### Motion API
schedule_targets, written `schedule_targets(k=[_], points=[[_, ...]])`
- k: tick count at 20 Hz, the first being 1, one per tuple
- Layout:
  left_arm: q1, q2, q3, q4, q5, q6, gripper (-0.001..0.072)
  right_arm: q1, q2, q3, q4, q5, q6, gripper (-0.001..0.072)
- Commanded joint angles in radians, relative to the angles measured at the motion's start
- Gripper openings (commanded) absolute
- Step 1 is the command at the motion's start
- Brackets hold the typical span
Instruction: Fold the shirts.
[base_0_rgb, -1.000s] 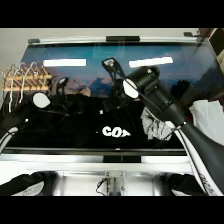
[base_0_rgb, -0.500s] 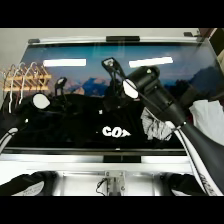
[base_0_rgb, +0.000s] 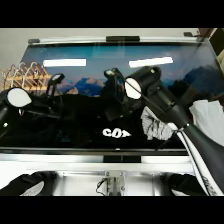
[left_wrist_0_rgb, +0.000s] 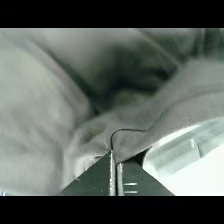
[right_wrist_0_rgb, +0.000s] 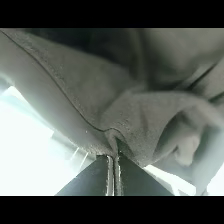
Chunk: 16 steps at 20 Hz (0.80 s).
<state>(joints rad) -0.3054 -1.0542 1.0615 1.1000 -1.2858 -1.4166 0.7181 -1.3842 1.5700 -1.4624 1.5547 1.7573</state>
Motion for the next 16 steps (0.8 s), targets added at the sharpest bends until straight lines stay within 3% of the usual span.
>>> schedule_targets(k=[1,5,7,12,16], points=[[-0.048,0.027,-0.047,-0.001,-0.075,0.018,0.0047,-0.011,0.001,-0.08,0.04,-0.047,0.013,0.0062],[-0.055,-0.018,-0.069,0.0,0.099,0.019,0.0046,-0.085,-0.067,-0.152,0.161,-0.25,-0.031,0.0063],[-0.014,-0.052,-0.059,0.0,0.1,0.044,0.0046,-0.119,-0.079,-0.152,0.199,-0.334,-0.051,0.0063],[0.178,-0.104,-0.044,-0.032,0.05,0.053,0.0046,-0.156,-0.072,-0.064,0.227,-0.24,-0.048,0.0063],[0.178,-0.113,-0.044,-0.214,0.003,0.205,0.0049,-0.129,-0.071,-0.043,0.227,-0.246,-0.01,0.0063]])
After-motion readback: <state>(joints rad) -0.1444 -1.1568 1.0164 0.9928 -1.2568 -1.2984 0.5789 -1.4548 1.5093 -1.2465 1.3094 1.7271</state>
